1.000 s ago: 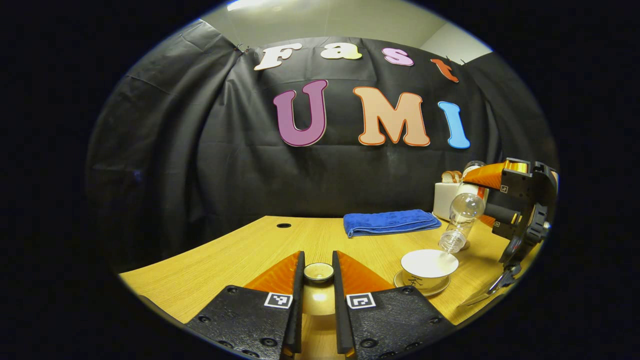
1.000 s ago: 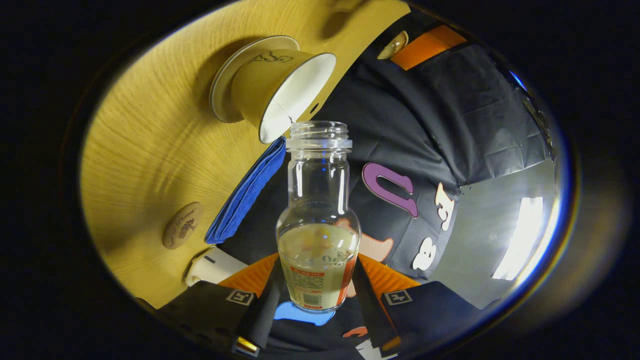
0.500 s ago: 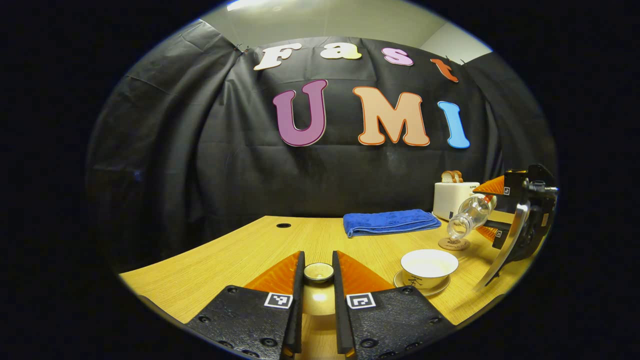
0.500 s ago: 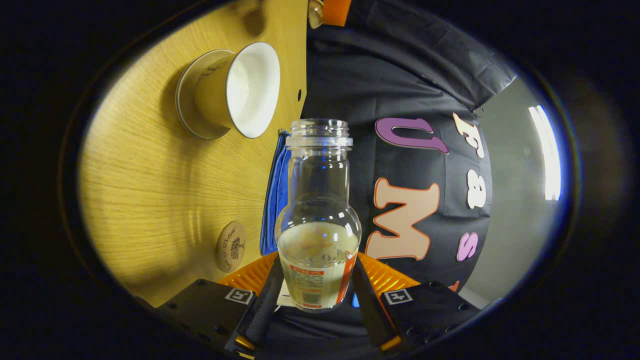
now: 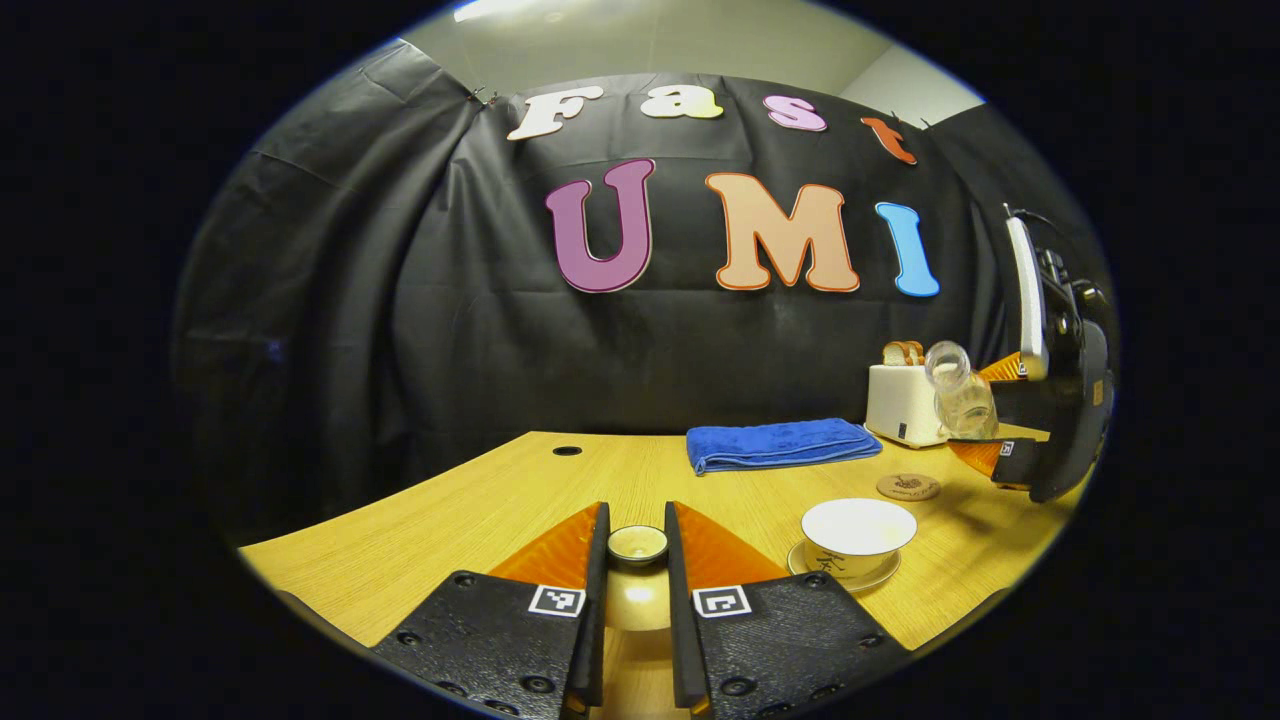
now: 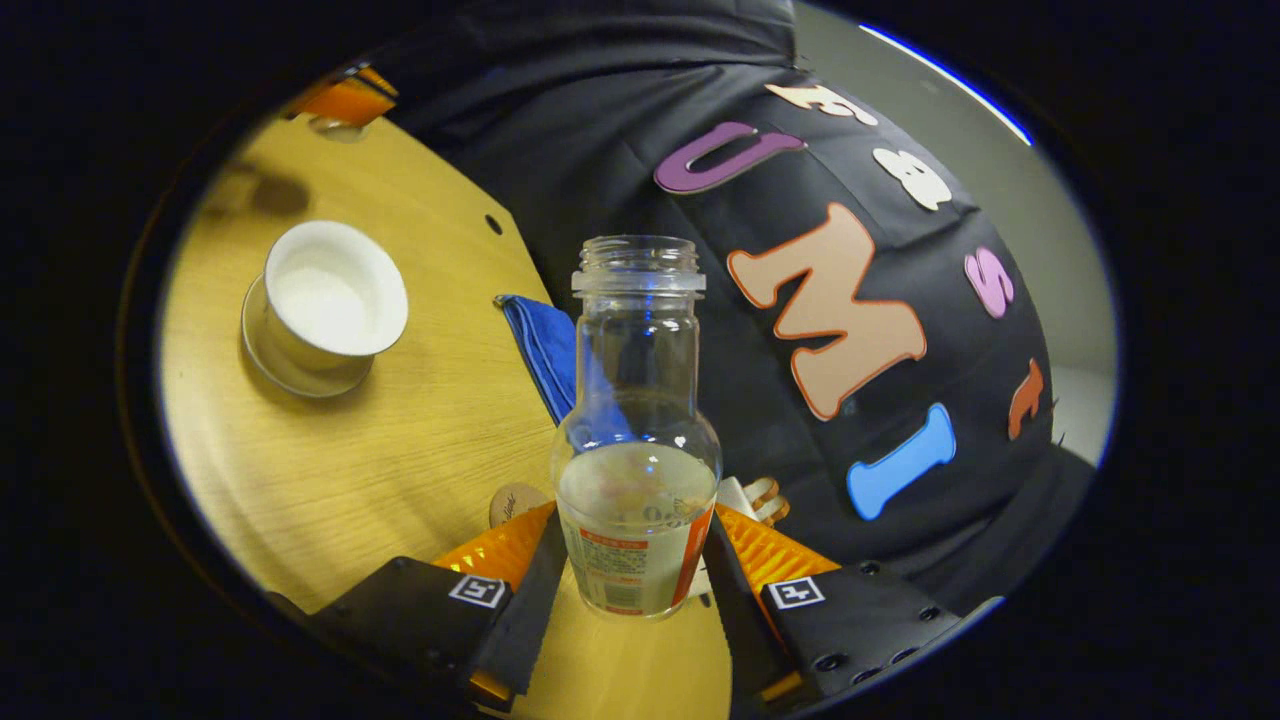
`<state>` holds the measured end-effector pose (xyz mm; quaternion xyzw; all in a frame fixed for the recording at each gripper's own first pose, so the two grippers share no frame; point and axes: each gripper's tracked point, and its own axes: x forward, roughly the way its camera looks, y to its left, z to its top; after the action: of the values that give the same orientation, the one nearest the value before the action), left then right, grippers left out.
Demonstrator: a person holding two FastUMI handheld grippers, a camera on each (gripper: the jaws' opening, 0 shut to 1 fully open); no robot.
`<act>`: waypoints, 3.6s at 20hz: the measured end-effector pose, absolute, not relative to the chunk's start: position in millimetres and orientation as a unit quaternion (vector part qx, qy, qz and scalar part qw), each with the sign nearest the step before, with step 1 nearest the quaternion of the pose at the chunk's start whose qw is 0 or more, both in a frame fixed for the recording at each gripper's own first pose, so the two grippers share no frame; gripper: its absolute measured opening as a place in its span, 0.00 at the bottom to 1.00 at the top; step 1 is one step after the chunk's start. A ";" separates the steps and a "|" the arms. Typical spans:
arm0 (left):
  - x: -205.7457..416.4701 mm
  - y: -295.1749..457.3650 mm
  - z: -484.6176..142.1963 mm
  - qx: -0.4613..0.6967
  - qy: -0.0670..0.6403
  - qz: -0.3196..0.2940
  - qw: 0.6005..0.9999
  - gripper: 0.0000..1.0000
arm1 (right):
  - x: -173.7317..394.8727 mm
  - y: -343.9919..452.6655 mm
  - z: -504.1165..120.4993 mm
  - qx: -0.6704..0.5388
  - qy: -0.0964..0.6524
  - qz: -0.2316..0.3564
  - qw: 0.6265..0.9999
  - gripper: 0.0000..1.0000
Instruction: Open the teacup lid with one hand, grasp the water bottle and pour water into the teacup with the other hand; after pouring, place the water bottle on the coaster and then close the teacup lid.
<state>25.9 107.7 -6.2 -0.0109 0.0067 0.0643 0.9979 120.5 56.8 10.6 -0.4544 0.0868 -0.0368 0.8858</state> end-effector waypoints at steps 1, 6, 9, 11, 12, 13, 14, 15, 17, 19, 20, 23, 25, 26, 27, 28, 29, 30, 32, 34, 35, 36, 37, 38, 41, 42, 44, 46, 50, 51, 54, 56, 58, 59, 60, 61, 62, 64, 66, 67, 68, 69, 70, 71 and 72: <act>25.7 107.7 -5.8 -0.011 0.007 0.064 0.998 0.24 | 122.4 50.0 11.2 -0.426 0.094 -0.042 0.899 0.79; 25.8 107.5 -6.2 -0.011 0.007 0.064 0.998 0.24 | 131.5 29.9 0.6 -0.282 0.131 -0.044 0.950 0.77; 25.7 107.5 -5.6 -0.011 0.007 0.064 0.998 0.24 | 140.1 25.3 -7.2 -0.175 0.143 -0.034 0.974 0.77; 25.7 107.0 -5.4 -0.011 0.007 0.063 0.998 0.24 | 147.6 22.9 -10.3 -0.113 0.148 -0.029 0.982 0.77; 25.8 106.6 -5.8 -0.011 0.007 0.062 0.998 0.24 | 152.5 24.0 -16.0 -0.090 0.152 -0.025 0.984 0.81; 26.1 106.7 -5.5 -0.011 0.007 0.062 0.998 0.24 | 156.7 23.1 -21.7 -0.074 0.157 -0.024 0.985 0.80; 25.8 106.7 -6.1 -0.011 0.007 0.062 0.998 0.24 | 159.5 21.3 -24.9 -0.066 0.159 -0.024 0.985 0.80; 25.8 106.9 -5.8 -0.011 0.007 0.062 0.998 0.24 | 163.7 21.3 -25.9 -0.062 0.157 -0.024 0.985 0.80; 25.5 106.5 -5.5 -0.011 0.007 0.062 0.998 0.24 | 174.8 20.9 -29.1 -0.058 0.152 -0.024 0.986 0.78; 25.9 106.4 -5.5 -0.011 0.006 0.061 0.998 0.24 | 180.7 22.9 -34.2 -0.055 0.151 -0.024 0.987 0.80; 26.1 105.9 -6.0 -0.011 0.006 0.060 0.998 0.24 | 184.5 21.7 -35.5 -0.054 0.149 -0.026 0.987 0.80; 26.3 105.8 -5.6 -0.012 0.006 0.060 0.998 0.24 | 195.0 21.7 -39.1 -0.053 0.149 -0.028 0.987 0.80; 25.7 105.5 -5.5 -0.011 0.006 0.059 0.998 0.24 | 199.2 24.5 -40.9 -0.042 0.148 -0.027 0.988 0.80; 26.1 105.3 -5.3 -0.011 0.006 0.058 0.998 0.24 | 200.5 24.8 -42.6 -0.038 0.146 -0.027 0.988 0.80; 26.3 105.3 -5.5 -0.012 0.006 0.058 0.998 0.24 | 201.7 23.2 -42.7 -0.038 0.146 -0.032 0.988 0.79; 25.9 105.1 -5.9 -0.012 0.007 0.058 0.998 0.24 | 201.9 22.0 -43.8 -0.037 0.147 -0.033 0.988 0.80; 25.8 105.1 -5.6 -0.012 0.006 0.057 0.998 0.24 | 203.0 21.4 -44.3 -0.035 0.147 -0.034 0.988 0.80; 26.4 104.6 -5.9 -0.012 0.007 0.056 0.998 0.24 | 203.9 20.8 -45.2 -0.032 0.149 -0.034 0.988 0.80; 26.0 104.6 -5.6 -0.012 0.006 0.056 0.998 0.24 | 203.8 19.1 -48.1 -0.027 0.153 -0.035 0.987 0.80; 26.2 104.6 -5.9 -0.011 0.006 0.056 0.998 0.24 | 204.4 18.9 -47.3 -0.027 0.152 -0.036 0.987 0.81; 26.5 104.8 -5.8 -0.011 0.006 0.056 0.998 0.24 | 205.1 19.5 -47.4 -0.027 0.152 -0.035 0.987 0.81; 26.2 104.7 -5.5 -0.012 0.006 0.056 0.998 0.24 | 203.9 21.6 -48.2 -0.027 0.153 -0.030 0.987 0.82; 26.2 104.4 -4.9 -0.012 0.006 0.056 0.998 0.24 | 203.1 21.9 -48.0 -0.030 0.155 -0.031 0.987 0.82; 25.9 104.6 -5.5 -0.012 0.006 0.056 0.998 0.24 | 201.1 21.3 -46.4 -0.033 0.154 -0.032 0.987 0.82; 26.1 104.6 -5.6 -0.012 0.007 0.056 0.998 0.25 | 196.6 20.2 -38.1 -0.042 0.142 -0.033 0.988 0.88; 26.0 104.8 -5.3 -0.012 0.007 0.056 0.998 0.24 | 193.9 19.3 -36.3 -0.046 0.138 -0.034 0.989 0.92; 25.5 104.5 -5.6 -0.012 0.006 0.057 0.998 0.24 | 186.2 19.9 -36.1 -0.052 0.137 -0.031 0.989 0.95; 26.1 104.7 -5.8 -0.012 0.006 0.057 0.998 0.24 | 176.7 19.5 -38.5 -0.057 0.136 -0.030 0.989 0.93; 26.3 104.6 -5.5 -0.012 0.006 0.057 0.998 0.25 | 158.3 19.4 -43.0 -0.057 0.134 -0.024 0.989 0.94; 26.4 104.3 -5.8 -0.012 0.006 0.056 0.998 0.24 | 154.5 18.9 -42.8 -0.054 0.133 -0.022 0.989 0.94; 26.3 104.4 -4.9 -0.011 0.006 0.055 0.998 0.24 | 144.0 16.6 -45.4 -0.053 0.131 -0.020 0.990 0.95; 26.0 104.4 -5.3 -0.011 0.006 0.055 0.998 0.24 | 137.9 19.5 -45.0 -0.051 0.126 -0.017 0.991 0.94; 26.0 104.6 -5.3 -0.012 0.006 0.056 0.998 0.24 | 132.9 23.1 -42.7 -0.052 0.118 -0.013 0.992 0.95; 26.6 104.8 -5.3 -0.012 0.006 0.056 0.998 0.24 | 131.1 23.8 -41.1 -0.057 0.114 -0.013 0.992 0.95; 26.1 104.5 -5.7 -0.012 0.006 0.055 0.998 0.25 | 128.5 24.9 -40.9 -0.061 0.112 -0.012 0.992 0.95; 26.6 103.3 -5.1 -0.012 0.006 0.053 0.998 0.24 | 125.4 26.2 -40.3 -0.062 0.109 -0.010 0.992 0.95; 26.5 102.3 -5.7 -0.012 0.007 0.051 0.999 0.24 | 122.9 27.9 -39.0 -0.058 0.105 -0.008 0.993 0.89; 26.6 100.4 -5.4 -0.012 0.007 0.046 0.999 0.24 | 115.8 30.8 -35.8 -0.050 0.096 -0.003 0.994 0.95; 26.9 97.9 -5.8 -0.011 0.008 0.040 0.999 0.24 | 109.5 32.1 -31.9 -0.051 0.086 0.001 0.995 0.95; 27.5 95.0 -5.8 -0.011 0.008 0.034 0.999 0.24 | 105.3 32.3 -29.7 -0.054 0.081 0.002 0.995 1.00; 27.9 92.8 -6.3 -0.012 0.008 0.030 0.999 0.24 | 101.2 31.0 -27.9 -0.057 0.075 0.003 0.996 1.00; 28.4 90.9 -5.8 -0.011 0.009 0.029 0.999 0.24 | 97.0 29.7 -25.2 -0.057 0.069 0.002 0.996 0.95; 30.0 87.8 -6.2 -0.009 0.009 0.027 1.000 0.24 | 92.8 27.6 -23.9 -0.054 0.063 0.001 0.997 0.95; 32.1 83.2 -5.7 -0.009 0.009 0.022 1.000 0.24 | 88.4 25.4 -21.8 -0.046 0.059 0.001 0.997 0.95; 33.7 77.0 -6.0 -0.010 0.010 0.016 1.000 0.24 | 83.9 23.0 -20.4 -0.035 0.055 0.001 0.998 0.95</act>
<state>33.7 77.0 -6.0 -0.0095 0.0099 0.0158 0.9998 83.9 23.0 -20.4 -0.0347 0.0546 0.0008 0.9979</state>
